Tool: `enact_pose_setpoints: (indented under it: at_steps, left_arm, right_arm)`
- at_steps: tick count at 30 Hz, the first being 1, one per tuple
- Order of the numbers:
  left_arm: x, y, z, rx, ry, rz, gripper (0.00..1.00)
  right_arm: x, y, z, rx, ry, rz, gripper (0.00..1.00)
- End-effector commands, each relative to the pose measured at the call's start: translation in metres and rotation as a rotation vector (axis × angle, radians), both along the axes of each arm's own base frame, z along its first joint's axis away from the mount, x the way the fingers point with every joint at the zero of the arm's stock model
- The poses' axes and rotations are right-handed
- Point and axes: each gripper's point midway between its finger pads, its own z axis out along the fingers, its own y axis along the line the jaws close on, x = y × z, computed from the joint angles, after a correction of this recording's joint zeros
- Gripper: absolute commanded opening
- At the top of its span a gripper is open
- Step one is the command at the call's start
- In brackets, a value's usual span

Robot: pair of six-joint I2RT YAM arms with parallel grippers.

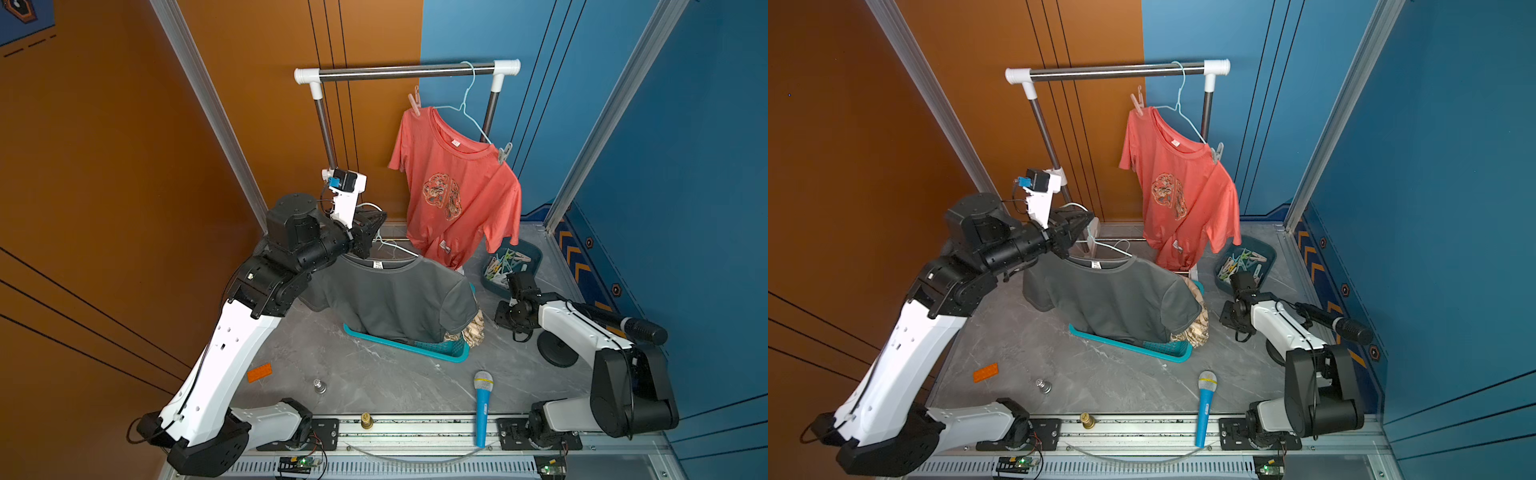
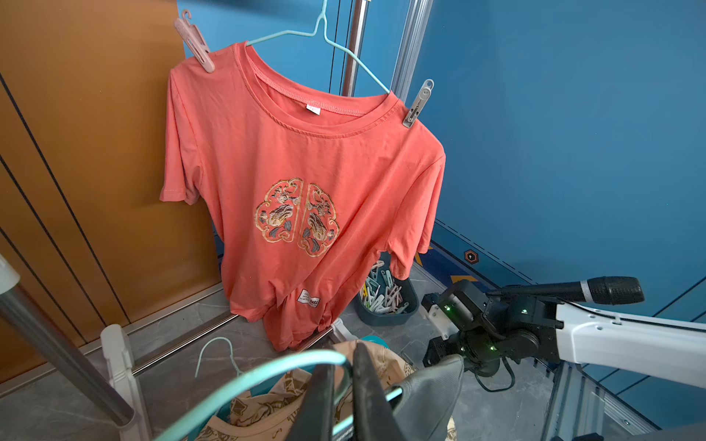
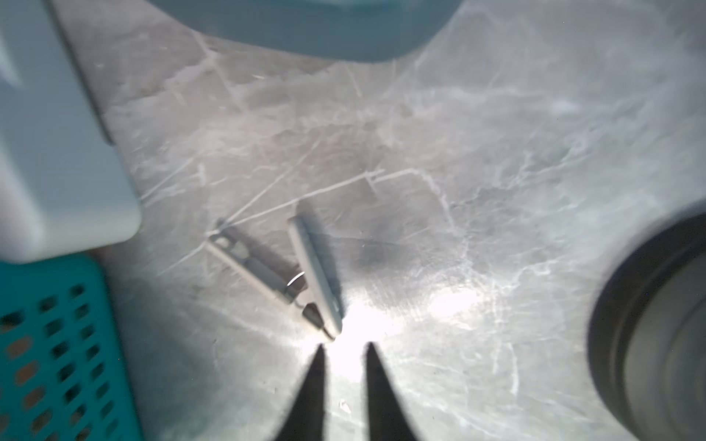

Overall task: Use clothespins to secure the t-shirt on both sides of the hanger
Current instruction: Adjust the clothespin at the center of the board, then pick up the clothespin from the center of the board.

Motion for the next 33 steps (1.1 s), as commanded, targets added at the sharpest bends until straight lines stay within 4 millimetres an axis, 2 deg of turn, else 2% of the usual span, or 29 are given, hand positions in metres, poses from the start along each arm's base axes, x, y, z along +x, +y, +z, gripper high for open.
enact_pose_setpoints:
  at_steps: [1,5,10,16,23,28,33]
  left_arm:
    - [-0.006,0.003,0.017,-0.043,-0.048,-0.014,0.13]
    - [-0.006,0.002,0.017,-0.049,-0.045,-0.018,0.13]
    - [-0.006,0.001,0.019,-0.056,-0.041,-0.024,0.13]
    - [-0.006,0.001,0.02,-0.06,-0.04,-0.025,0.13]
    - [-0.006,0.001,0.021,-0.066,-0.038,-0.027,0.13]
    - [-0.006,0.0,0.02,-0.069,-0.033,-0.031,0.13]
    - [-0.008,0.0,0.019,-0.069,-0.03,-0.037,0.13]
  right_arm:
    - [-0.003,0.009,0.002,0.028,0.036,0.032,0.54]
    - [0.007,0.019,-0.011,0.029,0.083,0.083,0.65]
    - [0.025,0.021,-0.021,-0.017,0.104,0.115,0.65]
    - [0.038,0.019,-0.031,-0.05,0.134,0.133,0.56]
    - [0.037,0.021,-0.038,-0.042,0.145,0.13,0.36]
    - [0.034,0.021,-0.029,-0.028,0.121,0.119,0.22]
    - [0.026,0.023,0.006,0.041,0.034,0.105,0.16]
